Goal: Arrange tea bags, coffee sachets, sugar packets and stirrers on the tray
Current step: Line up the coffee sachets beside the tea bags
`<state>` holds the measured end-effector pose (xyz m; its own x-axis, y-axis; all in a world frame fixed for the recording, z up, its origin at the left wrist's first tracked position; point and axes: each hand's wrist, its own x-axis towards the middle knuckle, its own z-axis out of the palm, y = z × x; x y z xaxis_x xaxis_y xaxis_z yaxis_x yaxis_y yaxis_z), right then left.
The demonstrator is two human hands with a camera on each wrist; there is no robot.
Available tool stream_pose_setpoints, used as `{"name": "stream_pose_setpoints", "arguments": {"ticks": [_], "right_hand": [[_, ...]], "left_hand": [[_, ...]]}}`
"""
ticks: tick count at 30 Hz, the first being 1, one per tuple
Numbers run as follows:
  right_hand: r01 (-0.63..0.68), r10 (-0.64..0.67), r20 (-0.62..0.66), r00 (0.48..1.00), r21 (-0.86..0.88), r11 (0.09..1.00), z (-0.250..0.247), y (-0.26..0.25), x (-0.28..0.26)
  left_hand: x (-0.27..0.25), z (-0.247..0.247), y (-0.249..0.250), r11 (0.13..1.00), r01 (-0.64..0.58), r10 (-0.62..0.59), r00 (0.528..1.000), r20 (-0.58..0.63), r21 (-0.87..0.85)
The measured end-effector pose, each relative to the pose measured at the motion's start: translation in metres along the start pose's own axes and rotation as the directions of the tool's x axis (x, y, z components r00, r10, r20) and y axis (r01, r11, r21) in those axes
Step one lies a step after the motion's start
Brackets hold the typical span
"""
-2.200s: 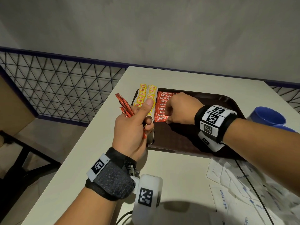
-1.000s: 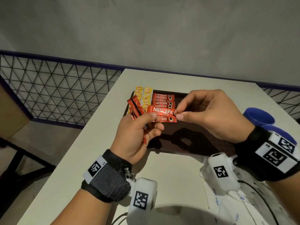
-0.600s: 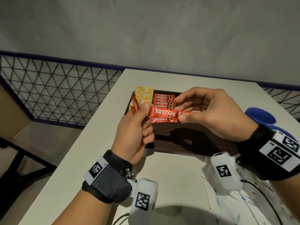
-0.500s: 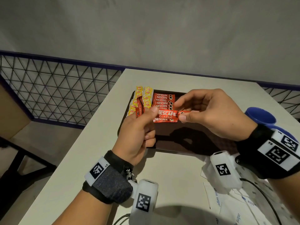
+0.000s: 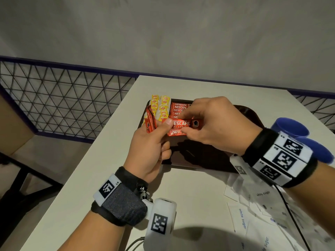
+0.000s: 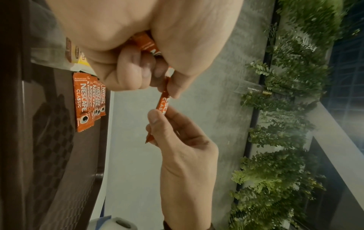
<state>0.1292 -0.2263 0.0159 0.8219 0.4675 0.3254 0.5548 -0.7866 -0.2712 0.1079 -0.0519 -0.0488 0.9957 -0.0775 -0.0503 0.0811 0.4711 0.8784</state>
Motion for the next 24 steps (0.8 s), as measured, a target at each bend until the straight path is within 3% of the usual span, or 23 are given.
{"name": "stream_pose_setpoints", "arguments": {"ticks": [4, 8, 14, 18, 24], "right_hand": [[0.043, -0.037, 0.066, 0.997, -0.102, 0.994, 0.006, 0.005, 0.01], [-0.087, 0.097, 0.089, 0.991, -0.11, 0.99, 0.017, 0.027, 0.022], [-0.19, 0.238, 0.308, 0.921, -0.178, 0.965, 0.037, 0.045, 0.041], [-0.112, 0.235, 0.369, 0.899, -0.324, 0.939, 0.038, 0.044, 0.051], [-0.043, 0.211, 0.387, 0.897, -0.399, 0.916, 0.05, 0.041, 0.054]], "left_hand": [[0.005, -0.002, -0.004, 0.999, -0.028, 0.025, 0.995, -0.094, -0.031], [0.011, -0.008, 0.0, 0.994, -0.076, 0.057, 0.975, -0.214, -0.08], [0.01, -0.005, -0.003, 0.996, -0.032, 0.015, 0.979, -0.201, -0.079], [0.01, -0.005, -0.001, 0.995, -0.032, 0.011, 0.978, -0.206, -0.097], [0.011, -0.007, 0.0, 0.993, -0.029, 0.006, 0.98, -0.197, -0.115]]}}
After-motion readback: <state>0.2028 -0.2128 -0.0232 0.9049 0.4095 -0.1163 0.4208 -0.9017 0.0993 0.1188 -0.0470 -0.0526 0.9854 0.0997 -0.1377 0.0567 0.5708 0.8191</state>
